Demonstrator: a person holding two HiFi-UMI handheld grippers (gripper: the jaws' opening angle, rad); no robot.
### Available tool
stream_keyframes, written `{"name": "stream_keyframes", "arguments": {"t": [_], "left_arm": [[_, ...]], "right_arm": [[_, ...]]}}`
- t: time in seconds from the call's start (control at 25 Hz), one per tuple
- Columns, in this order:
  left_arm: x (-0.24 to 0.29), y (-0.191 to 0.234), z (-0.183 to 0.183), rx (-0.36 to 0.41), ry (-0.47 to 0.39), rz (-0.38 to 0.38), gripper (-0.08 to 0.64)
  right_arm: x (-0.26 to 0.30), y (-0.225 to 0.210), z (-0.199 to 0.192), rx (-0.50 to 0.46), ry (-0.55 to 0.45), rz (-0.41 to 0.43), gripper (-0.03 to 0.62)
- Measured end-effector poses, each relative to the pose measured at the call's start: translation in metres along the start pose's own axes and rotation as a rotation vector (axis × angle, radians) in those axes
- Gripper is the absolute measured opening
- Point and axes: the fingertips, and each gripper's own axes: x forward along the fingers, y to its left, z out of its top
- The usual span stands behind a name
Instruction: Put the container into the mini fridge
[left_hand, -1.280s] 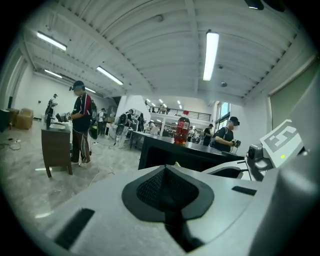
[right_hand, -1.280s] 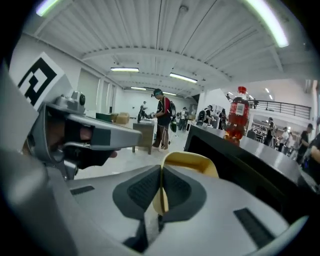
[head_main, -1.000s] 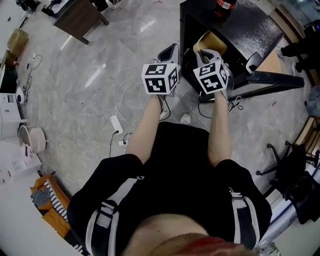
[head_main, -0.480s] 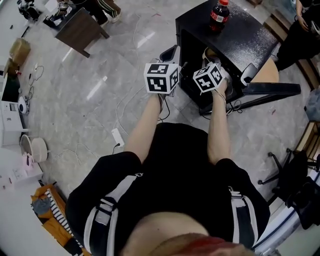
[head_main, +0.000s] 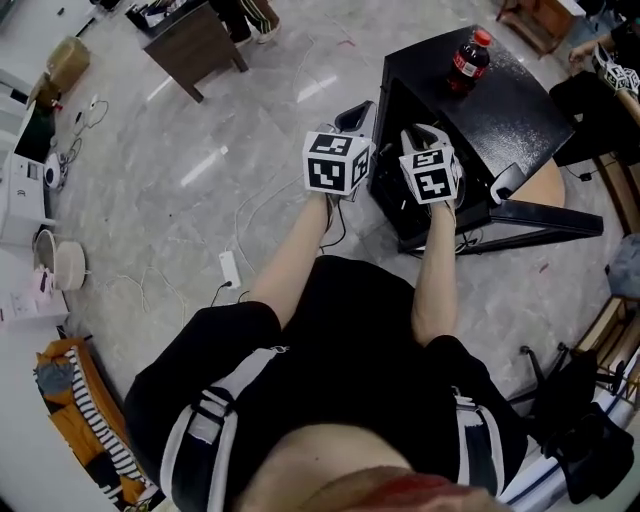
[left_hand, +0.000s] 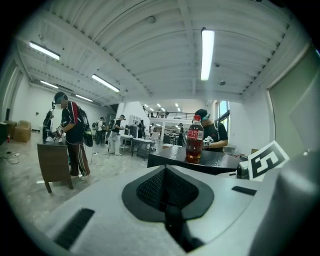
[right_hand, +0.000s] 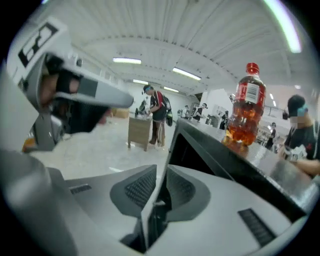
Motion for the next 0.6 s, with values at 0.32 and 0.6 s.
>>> {"name": "stream_keyframes", "arguments": {"t": [0.32,0.6], "left_arm": [[-0.027,0.026,0.029,-0.035,-0.115,0.098,0.009],[-0.046,0.038,0.059,-0.032,-0.219,0.159,0.009]], "right_arm": [[-0.057,0.004,0.102,0.270,-0.518,0.182,0.021],[-0.078,-0.013,0.127,0.325,-0.659,0.080,0.016]]}}
